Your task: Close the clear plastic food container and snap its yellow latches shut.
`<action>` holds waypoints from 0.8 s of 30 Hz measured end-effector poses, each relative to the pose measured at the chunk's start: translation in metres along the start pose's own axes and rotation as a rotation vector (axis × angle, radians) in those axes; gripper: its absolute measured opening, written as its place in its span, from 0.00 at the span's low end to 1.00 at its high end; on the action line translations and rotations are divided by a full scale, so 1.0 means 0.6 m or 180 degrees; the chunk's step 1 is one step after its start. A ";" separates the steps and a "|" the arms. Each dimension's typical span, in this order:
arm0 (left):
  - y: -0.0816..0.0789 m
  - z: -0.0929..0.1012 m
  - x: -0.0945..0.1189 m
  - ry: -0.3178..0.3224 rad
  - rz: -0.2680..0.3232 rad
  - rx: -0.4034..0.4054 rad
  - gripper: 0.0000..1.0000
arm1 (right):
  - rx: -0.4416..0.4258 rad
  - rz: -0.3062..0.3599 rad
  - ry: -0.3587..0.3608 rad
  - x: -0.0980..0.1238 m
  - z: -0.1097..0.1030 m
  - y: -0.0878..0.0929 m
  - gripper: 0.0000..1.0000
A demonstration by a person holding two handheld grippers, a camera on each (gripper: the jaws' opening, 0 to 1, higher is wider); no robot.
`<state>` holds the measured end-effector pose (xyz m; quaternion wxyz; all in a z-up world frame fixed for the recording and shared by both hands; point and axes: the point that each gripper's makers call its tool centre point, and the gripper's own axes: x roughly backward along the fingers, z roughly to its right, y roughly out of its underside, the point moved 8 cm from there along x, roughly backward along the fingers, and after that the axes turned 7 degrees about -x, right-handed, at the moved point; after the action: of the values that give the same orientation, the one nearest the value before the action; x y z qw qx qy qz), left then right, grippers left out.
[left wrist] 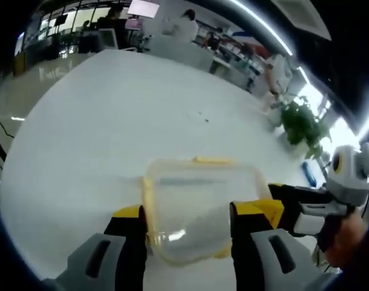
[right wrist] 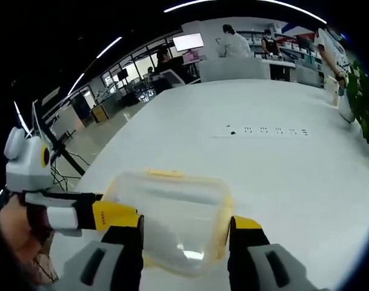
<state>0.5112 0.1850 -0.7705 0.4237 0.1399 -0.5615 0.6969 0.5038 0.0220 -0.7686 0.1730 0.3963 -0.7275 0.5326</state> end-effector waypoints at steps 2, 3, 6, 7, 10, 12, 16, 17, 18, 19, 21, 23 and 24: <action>-0.010 -0.007 0.004 -0.0115 0.0186 -0.0145 0.49 | -0.0045 0.0041 0.0098 0.002 0.006 0.000 0.60; -0.011 -0.009 0.006 -0.0130 0.0210 -0.0174 0.46 | -0.0082 0.0067 0.0109 0.002 0.011 0.000 0.65; -0.015 -0.018 0.008 -0.0062 0.0287 0.0066 0.54 | -0.0194 0.0165 0.0040 0.003 0.019 -0.004 0.71; -0.015 -0.021 0.009 -0.0067 0.0299 0.0086 0.58 | -0.0190 0.0202 0.0019 0.003 0.020 -0.006 0.72; -0.020 -0.027 0.010 -0.0069 0.0510 -0.0024 0.67 | -0.0220 0.0333 -0.0022 0.002 0.023 -0.013 0.80; -0.013 -0.031 0.006 -0.0081 0.0498 -0.0039 0.74 | -0.0257 0.0372 -0.0034 -0.001 0.024 -0.015 0.93; -0.004 -0.041 0.001 -0.0155 0.0501 0.0011 0.99 | -0.0278 0.0429 0.0071 -0.001 0.032 -0.018 1.00; -0.002 -0.041 0.003 -0.0150 0.0469 -0.0024 0.99 | -0.0302 0.0445 0.0062 0.000 0.034 -0.018 1.00; -0.002 -0.040 0.002 -0.0145 0.0461 -0.0019 0.99 | -0.0314 0.0439 0.0052 -0.001 0.033 -0.018 1.00; -0.001 -0.040 0.002 -0.0142 0.0459 -0.0022 0.99 | -0.0306 0.0425 0.0054 -0.001 0.032 -0.016 1.00; -0.001 -0.040 0.004 -0.0164 0.0460 -0.0026 0.99 | -0.0293 0.0416 0.0045 0.000 0.030 -0.015 1.00; 0.000 -0.039 0.005 -0.0159 0.0442 -0.0005 0.99 | -0.0293 0.0425 0.0038 0.001 0.028 -0.014 1.00; 0.001 -0.039 0.007 -0.0166 0.0441 -0.0006 0.99 | -0.0376 0.0422 -0.0004 0.002 0.025 -0.014 1.00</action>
<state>0.5145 0.2080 -0.7758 0.3598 0.1184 -0.5814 0.7201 0.5121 0.0069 -0.7679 0.1600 0.3367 -0.7824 0.4989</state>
